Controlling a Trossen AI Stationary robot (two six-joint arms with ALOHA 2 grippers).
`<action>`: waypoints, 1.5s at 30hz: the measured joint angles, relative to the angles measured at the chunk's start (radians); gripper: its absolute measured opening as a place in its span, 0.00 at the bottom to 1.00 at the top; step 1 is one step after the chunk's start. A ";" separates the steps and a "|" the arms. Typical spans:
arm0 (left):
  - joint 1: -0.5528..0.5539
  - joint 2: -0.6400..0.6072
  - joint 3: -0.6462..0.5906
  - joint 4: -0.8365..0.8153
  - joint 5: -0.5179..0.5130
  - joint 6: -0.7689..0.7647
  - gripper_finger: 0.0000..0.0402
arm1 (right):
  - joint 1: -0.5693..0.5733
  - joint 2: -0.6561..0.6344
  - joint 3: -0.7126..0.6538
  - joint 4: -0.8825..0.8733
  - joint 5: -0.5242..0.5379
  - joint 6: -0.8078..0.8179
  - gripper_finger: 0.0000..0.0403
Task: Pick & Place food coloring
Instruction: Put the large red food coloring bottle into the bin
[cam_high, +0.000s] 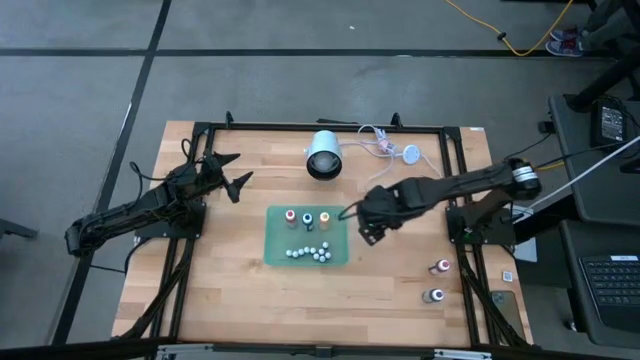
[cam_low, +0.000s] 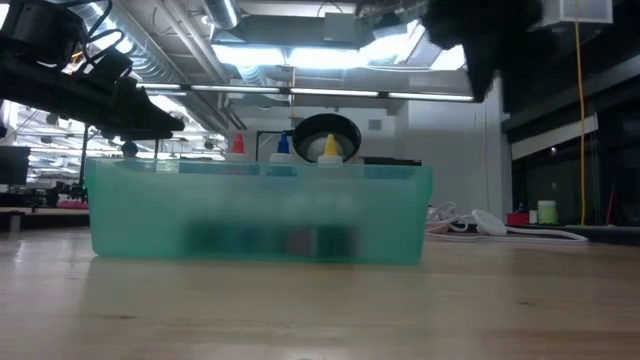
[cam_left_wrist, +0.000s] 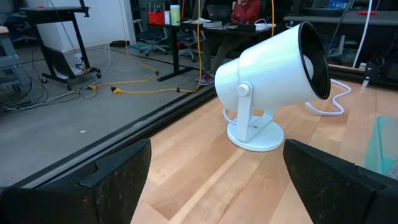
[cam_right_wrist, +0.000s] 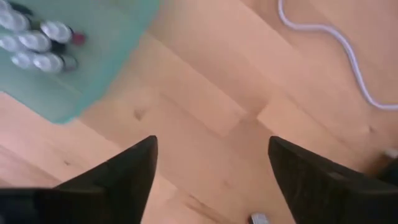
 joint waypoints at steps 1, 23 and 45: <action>0.000 0.000 0.000 0.000 0.000 0.000 0.90 | 0.012 -0.017 -0.020 -0.002 0.000 0.013 0.77; 0.000 0.000 0.000 0.000 0.000 0.000 0.90 | 0.360 -0.295 -0.393 -0.041 -0.146 0.456 0.81; 0.000 0.000 0.000 0.000 0.000 0.000 0.90 | 0.502 -0.341 -0.581 0.119 -0.311 0.528 0.80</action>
